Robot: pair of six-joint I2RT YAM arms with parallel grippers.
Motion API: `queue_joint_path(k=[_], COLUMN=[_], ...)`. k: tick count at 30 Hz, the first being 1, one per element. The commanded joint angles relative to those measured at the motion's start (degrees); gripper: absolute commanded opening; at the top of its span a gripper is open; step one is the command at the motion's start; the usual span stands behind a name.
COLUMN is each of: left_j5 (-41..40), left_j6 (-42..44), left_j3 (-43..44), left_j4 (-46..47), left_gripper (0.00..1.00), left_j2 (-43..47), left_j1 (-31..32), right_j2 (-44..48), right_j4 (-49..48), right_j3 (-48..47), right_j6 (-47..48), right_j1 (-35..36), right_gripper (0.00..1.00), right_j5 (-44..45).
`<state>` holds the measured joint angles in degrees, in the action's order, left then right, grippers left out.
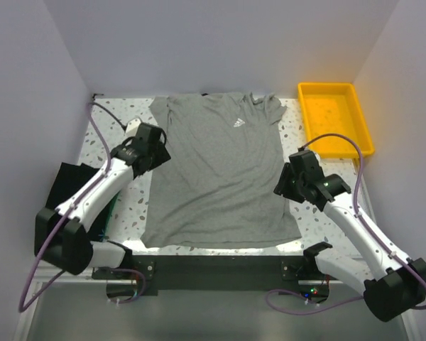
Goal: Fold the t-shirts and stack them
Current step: Flatten the tshirt out
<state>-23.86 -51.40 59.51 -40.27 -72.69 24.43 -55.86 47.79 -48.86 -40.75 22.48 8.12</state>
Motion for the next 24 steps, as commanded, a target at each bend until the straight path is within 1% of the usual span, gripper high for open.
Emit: queue_joint_path(k=[1, 2, 4, 5, 6, 7, 9, 10, 12, 13, 15, 16, 18, 19, 20, 22, 24], left_j5=[5.7, 7.9, 8.2, 7.9, 7.4, 7.2, 5.8, 5.0, 3.6, 3.4, 2.2, 2.2, 2.7, 3.0, 4.2, 5.7, 7.0], left_j6=[10.2, 12.7, 15.0, 16.3, 18.3, 19.2, 22.2, 23.1, 26.1, 27.3, 30.0, 30.7, 31.9, 31.8, 31.9, 32.2, 33.7], left_j3=[6.9, 8.3, 13.0, 14.4, 16.0, 19.2, 22.4, 26.0, 29.7, 33.0, 36.3, 39.7, 43.6, 47.7, 49.6, 54.7, 57.1], left_j4=[13.4, 15.0, 18.9, 20.2, 22.3, 23.1, 25.4, 25.7, 26.7, 27.4, 29.0, 29.4, 28.9, 28.4, 27.4, 27.0, 27.9], left_gripper=[0.71, 0.7, 0.7, 0.7, 0.7, 0.7, 0.7, 0.69, 0.67, 0.67, 0.64, 0.63, 0.58, 0.56, 0.52, 0.5, 0.5], left_j2=[-8.7, -10.9, -14.8, -18.6, -20.5, -24.4, -28.5, -32.7, -37.0, -40.7, -44.3, -47.9, -51.7, -55.5, -57.5, -62.2, -64.6], left_j1=[-6.6, -7.5, -9.0, -9.4, -9.7, -10.1, -10.4, -10.6, -10.9, -11.2, -11.7, -12.4, -13.3, -14.3, -14.8, -15.8, -16.1], right_j2=[-1.4, -1.4, -0.2, -0.1, -0.2, -1.6, -3.7, -6.6, -9.6, -10.8, -14.1, -15.0, -18.2, -19.5, -20.7, -24.8, -28.8], right_j4=[-6.2, -6.8, -10.9, -12.1, -14.5, -15.7, -17.9, -18.4, -19.8, -20.9, -24.4, -25.5, -28.8, -29.7, -30.6, -32.9, -34.2], right_j3=[-1.1, 0.4, 2.9, 4.7, 5.2, 5.3, 4.0, 3.2, 0.5, -0.2, -1.2, -1.6, -2.8, -3.3, -4.4, -6.6, -8.2], right_j6=[1.5, 0.9, -0.2, -0.4, -0.4, -0.3, -0.2, -0.3, -0.2, 0.2, 0.5, 1.2, 1.9, 2.3, 2.5, 3.2, 3.5], right_j1=[1.6, 1.7, 1.7, 1.7, 1.7, 2.6, 4.8, 8.2, 11.0, 12.9, 14.2, 15.1, 16.0, 17.1, 17.9, 20.2, 22.1], right_gripper=[0.48, 0.48, 0.48, 0.48, 0.48, 0.47, 0.47, 0.47, 0.47, 0.47, 0.47, 0.46, 0.46, 0.46, 0.45, 0.45, 0.44], right_j5=[1.0, 0.9, -0.6, -1.3, -2.0, -3.0, -2.4, -0.3, 1.6, 1.9, 1.9, 2.2, 2.1, 2.0, 1.7, 1.9, 3.0])
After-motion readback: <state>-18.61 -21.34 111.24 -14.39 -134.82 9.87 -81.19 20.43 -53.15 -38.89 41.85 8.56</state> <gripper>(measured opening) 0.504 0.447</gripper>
